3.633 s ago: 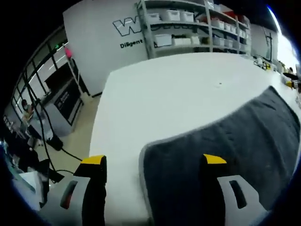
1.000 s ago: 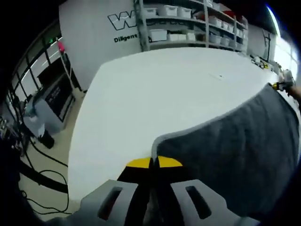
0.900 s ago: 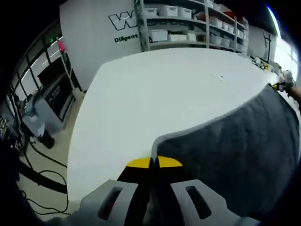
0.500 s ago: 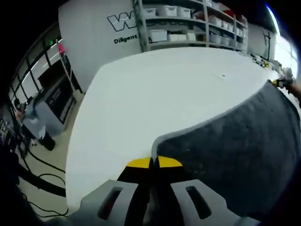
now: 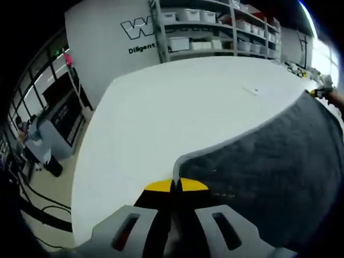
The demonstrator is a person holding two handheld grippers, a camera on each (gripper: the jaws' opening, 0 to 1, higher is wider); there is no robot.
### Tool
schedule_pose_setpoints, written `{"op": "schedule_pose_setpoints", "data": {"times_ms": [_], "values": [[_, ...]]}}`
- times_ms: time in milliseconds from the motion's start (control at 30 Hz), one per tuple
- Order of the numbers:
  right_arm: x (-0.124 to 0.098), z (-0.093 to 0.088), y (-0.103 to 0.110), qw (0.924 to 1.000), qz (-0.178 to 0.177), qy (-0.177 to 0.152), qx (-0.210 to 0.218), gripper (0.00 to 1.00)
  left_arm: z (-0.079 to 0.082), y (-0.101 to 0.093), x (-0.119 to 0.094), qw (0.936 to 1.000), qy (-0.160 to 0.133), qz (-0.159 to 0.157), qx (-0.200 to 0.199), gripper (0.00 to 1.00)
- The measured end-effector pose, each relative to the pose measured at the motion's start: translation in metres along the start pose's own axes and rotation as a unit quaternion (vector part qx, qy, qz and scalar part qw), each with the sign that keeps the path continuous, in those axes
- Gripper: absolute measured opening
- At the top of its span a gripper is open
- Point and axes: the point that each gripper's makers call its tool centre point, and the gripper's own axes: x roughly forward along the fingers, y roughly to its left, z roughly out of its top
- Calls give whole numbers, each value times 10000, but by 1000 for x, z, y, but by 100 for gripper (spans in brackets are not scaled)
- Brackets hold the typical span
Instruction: Open the folded towel by lifting each exposed corner and separating the folded layers until the towel lies flat within the target outline without major curled edges
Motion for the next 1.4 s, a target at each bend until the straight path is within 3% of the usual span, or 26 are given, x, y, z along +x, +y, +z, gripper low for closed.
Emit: {"op": "schedule_pose_setpoints", "data": {"times_ms": [200, 400, 600, 867, 1400], "values": [[6, 6, 0, 9991, -138, 123, -384, 0, 6, -2, 7, 9998, -100, -55, -178, 1], [14, 12, -5, 9996, -96, 148, -199, 0, 13, 4, 13, 10000, -80, -10, -14, 1], [19, 18, -5, 9996, -157, 85, -204, 0, 14, -7, 15, 10000, -33, -24, 60, 1], [23, 19, -6, 10000, -76, 31, 7, 0, 25, 6, 28, 9999, -50, -21, 127, 1], [31, 24, -8, 9998, -176, 63, -110, 0, 42, 29, 51, 9996, -223, -51, 151, 1]]}}
